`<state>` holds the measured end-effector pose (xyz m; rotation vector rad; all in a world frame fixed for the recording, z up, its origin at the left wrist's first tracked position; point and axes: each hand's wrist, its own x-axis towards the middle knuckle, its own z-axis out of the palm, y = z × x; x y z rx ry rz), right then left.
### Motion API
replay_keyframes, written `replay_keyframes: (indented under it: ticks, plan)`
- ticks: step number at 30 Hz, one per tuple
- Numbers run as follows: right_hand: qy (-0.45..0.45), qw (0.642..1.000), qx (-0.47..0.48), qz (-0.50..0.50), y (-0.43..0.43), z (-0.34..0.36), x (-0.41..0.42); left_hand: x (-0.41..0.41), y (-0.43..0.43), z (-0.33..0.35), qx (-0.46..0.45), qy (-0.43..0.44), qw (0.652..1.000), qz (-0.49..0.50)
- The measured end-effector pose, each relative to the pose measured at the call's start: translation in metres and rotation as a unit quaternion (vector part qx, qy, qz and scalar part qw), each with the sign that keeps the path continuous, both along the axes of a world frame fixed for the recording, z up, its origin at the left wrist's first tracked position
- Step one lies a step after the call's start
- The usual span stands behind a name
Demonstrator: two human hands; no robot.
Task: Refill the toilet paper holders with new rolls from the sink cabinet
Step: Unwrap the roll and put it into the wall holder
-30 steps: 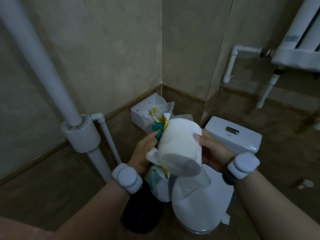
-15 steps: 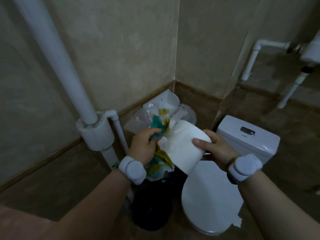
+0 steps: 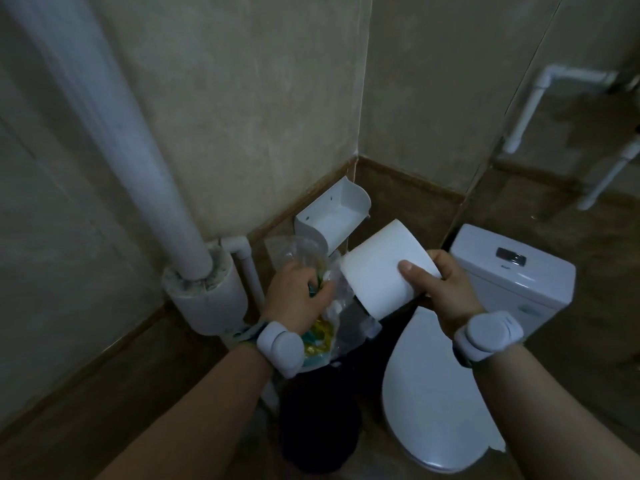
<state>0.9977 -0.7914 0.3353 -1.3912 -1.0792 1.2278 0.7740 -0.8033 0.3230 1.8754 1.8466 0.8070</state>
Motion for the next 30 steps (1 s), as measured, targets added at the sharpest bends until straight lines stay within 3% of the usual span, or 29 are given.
replay_keyframes:
  ticks: [8, 13, 17, 25, 30]
  plan:
    - [0.062, 0.998, -0.025, -0.018, 0.029, -0.016, 0.008, 0.017, 0.017, -0.011, -0.058, 0.116, 0.991, -0.021]
    - [0.094, 0.994, -0.043, 0.022, 0.064, -0.024, 0.009, 0.042, 0.035, -0.012, -0.072, 0.016, 0.997, 0.028]
    - [0.092, 0.991, -0.079, 0.060, 0.100, -0.036, 0.012, 0.062, 0.057, -0.022, -0.054, 0.042, 0.992, 0.102]
    - [0.069, 0.981, -0.139, 0.118, 0.195, -0.066, 0.025, 0.078, 0.094, -0.052, -0.167, 0.156, 0.946, 0.229]
    - [0.079, 0.966, -0.194, 0.149, 0.266, -0.101, 0.014, 0.072, 0.119, -0.066, -0.217, 0.175, 0.923, 0.266]
